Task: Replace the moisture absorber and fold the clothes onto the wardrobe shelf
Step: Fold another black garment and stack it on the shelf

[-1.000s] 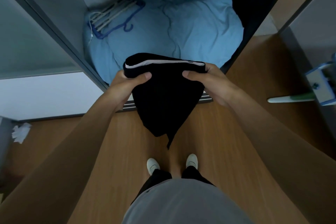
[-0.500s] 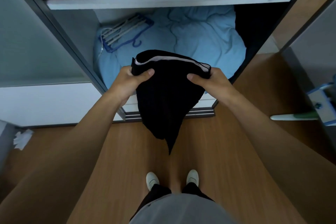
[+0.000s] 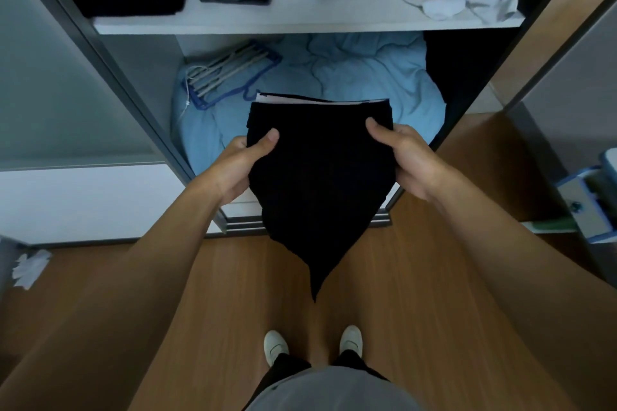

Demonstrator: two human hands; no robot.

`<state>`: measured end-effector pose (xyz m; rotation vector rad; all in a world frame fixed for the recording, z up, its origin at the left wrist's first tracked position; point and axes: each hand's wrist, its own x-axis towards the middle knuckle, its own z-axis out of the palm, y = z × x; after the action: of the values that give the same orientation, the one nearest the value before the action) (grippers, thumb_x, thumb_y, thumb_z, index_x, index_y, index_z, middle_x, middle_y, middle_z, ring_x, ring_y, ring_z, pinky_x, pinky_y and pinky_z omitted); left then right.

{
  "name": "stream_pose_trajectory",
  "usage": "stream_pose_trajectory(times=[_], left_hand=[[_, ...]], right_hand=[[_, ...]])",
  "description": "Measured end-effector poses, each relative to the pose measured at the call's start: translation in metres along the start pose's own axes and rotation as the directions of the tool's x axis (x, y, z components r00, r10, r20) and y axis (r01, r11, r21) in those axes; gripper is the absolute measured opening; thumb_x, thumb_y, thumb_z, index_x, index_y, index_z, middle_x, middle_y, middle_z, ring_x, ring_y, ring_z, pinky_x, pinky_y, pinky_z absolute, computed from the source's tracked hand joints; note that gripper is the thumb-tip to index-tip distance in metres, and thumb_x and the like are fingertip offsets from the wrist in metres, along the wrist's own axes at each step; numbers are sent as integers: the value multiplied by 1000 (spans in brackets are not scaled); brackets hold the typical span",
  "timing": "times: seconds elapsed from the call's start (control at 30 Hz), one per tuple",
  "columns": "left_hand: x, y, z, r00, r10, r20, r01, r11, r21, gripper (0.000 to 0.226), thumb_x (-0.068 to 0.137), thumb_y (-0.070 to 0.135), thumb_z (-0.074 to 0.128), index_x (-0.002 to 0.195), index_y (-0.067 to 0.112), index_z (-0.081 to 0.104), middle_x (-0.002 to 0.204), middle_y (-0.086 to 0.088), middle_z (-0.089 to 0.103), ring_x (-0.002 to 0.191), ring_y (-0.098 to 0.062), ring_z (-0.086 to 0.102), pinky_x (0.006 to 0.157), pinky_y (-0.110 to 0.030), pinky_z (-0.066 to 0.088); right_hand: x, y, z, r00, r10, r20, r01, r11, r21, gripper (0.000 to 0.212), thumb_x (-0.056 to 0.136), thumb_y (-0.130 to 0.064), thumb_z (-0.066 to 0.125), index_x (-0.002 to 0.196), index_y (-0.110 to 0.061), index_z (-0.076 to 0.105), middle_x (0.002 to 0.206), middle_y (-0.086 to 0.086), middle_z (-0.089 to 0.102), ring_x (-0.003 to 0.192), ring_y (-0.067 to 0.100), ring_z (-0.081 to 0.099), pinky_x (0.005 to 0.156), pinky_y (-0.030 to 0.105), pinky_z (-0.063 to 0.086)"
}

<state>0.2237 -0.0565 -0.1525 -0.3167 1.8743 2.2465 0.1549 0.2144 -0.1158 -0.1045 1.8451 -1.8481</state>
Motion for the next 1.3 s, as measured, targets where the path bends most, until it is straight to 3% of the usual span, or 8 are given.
stream_pose_trajectory(times=[0.17, 0.33, 0.53, 0.67, 0.8, 1.1, 1.2, 1.3], left_hand=[[-2, 8, 12, 999, 31, -19, -32, 996, -87, 15, 88, 34, 73, 94, 23, 81, 102, -3, 77, 95, -16, 74, 76, -23, 57], [-1, 19, 17, 997, 30, -65, -50, 941, -334, 23, 89, 37, 72, 103, 20, 80, 111, -5, 75, 104, -21, 72, 80, -31, 58], [-18, -7, -13, 981, -165, 106, 186, 955, -230, 42, 78, 55, 73, 110, 28, 78, 124, -2, 71, 115, -18, 67, 83, -25, 57], [-22, -25, -9, 984, -176, -8, 176, 983, -54, 36, 85, 29, 74, 117, 14, 70, 110, -6, 75, 101, -21, 71, 74, -24, 57], [-15, -19, 2, 987, -134, -83, 108, 959, -262, 17, 92, 19, 66, 103, 12, 77, 102, -8, 77, 91, -21, 74, 71, -28, 59], [-21, -43, -24, 962, -272, 12, 254, 884, -393, 66, 80, 69, 61, 125, 22, 70, 131, -3, 67, 120, -22, 64, 98, -38, 51], [-26, -61, -19, 963, -269, -21, 264, 956, -131, 60, 80, 53, 73, 130, 23, 62, 123, 2, 71, 117, -20, 66, 93, -34, 53], [-15, -51, -4, 981, -174, -82, 152, 964, -220, 29, 89, 28, 71, 115, 15, 73, 113, -5, 75, 106, -22, 71, 80, -28, 58]], right_hand=[[-2, -2, 3, 998, 6, 61, -21, 971, 237, 42, 93, -48, 62, 118, -16, 73, 125, 8, 70, 117, 22, 66, 90, 29, 57], [-13, 25, 14, 994, 49, 97, -56, 996, 71, 31, 99, -28, 58, 122, -8, 66, 125, 11, 69, 116, 21, 66, 100, 28, 52], [-14, 18, 26, 996, 85, 5, -84, 974, 210, 33, 97, -29, 62, 121, -6, 68, 118, 13, 72, 109, 25, 69, 94, 33, 56], [-5, 12, 24, 958, 284, -47, -262, 927, 270, 38, 96, -31, 63, 125, -7, 67, 124, 10, 70, 106, 25, 70, 87, 36, 59], [-7, 22, 15, 971, 237, 20, -229, 904, 360, 47, 95, -45, 60, 131, -14, 64, 130, 5, 67, 120, 20, 64, 101, 34, 51], [-1, 26, 41, 987, 157, -36, -145, 966, 213, 29, 96, -26, 65, 117, -6, 68, 111, 12, 75, 102, 25, 72, 85, 34, 60], [6, 17, 36, 958, 286, -37, -271, 937, 220, 25, 95, -29, 65, 105, -7, 71, 98, 7, 75, 84, 21, 75, 73, 32, 61], [5, 24, 12, 966, 258, -14, -235, 898, 373, 48, 92, -41, 64, 124, -6, 66, 121, 7, 70, 110, 25, 69, 89, 36, 58]])
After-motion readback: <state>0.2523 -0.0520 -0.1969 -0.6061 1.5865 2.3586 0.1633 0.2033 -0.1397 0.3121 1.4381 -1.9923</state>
